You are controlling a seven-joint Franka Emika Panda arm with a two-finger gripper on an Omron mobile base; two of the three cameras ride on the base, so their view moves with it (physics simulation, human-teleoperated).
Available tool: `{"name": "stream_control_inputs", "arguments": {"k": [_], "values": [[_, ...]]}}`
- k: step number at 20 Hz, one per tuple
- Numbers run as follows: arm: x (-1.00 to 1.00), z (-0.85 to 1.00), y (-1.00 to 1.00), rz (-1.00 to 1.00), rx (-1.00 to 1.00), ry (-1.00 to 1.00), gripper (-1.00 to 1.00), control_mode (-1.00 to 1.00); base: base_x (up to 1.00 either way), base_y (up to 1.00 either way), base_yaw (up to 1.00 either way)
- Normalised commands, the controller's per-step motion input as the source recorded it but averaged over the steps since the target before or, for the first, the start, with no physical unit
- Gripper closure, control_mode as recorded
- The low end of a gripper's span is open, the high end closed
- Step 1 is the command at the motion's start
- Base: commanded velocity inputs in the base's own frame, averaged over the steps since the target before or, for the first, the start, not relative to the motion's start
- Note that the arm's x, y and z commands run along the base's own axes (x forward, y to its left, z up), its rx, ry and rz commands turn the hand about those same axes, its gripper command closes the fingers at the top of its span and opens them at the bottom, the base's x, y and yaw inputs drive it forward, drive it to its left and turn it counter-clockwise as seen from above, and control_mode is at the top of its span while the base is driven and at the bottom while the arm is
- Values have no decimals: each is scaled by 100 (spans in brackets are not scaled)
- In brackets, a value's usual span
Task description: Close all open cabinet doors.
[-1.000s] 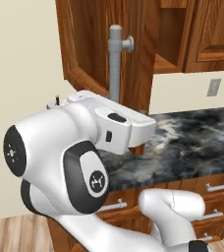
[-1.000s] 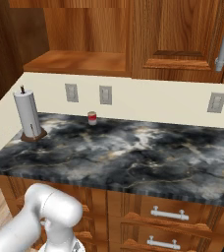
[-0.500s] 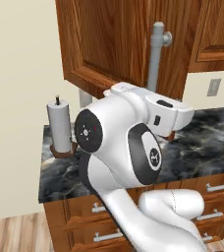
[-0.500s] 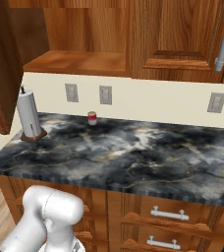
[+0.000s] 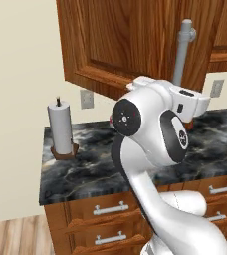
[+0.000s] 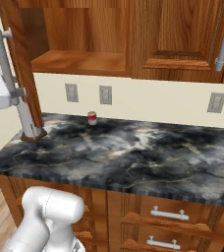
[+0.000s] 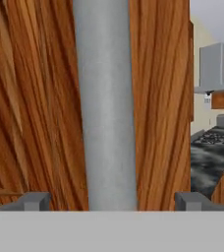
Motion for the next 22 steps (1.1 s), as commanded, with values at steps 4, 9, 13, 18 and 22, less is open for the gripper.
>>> {"name": "stream_control_inputs", "arguments": {"k": [4, 9, 13, 18, 22], "values": [[59, 0, -26, 1, 0, 0, -100, -100, 0, 0, 0], [68, 0, -27, 1, 0, 3, -100, -100, 0, 0, 0], [68, 0, -28, 1, 0, 3, -100, -100, 0, 0, 0], [64, 0, -41, 1, 0, 1, -100, -100, 0, 0, 0], [59, 0, -46, 1, 0, 0, -100, -100, 0, 0, 0]]}}
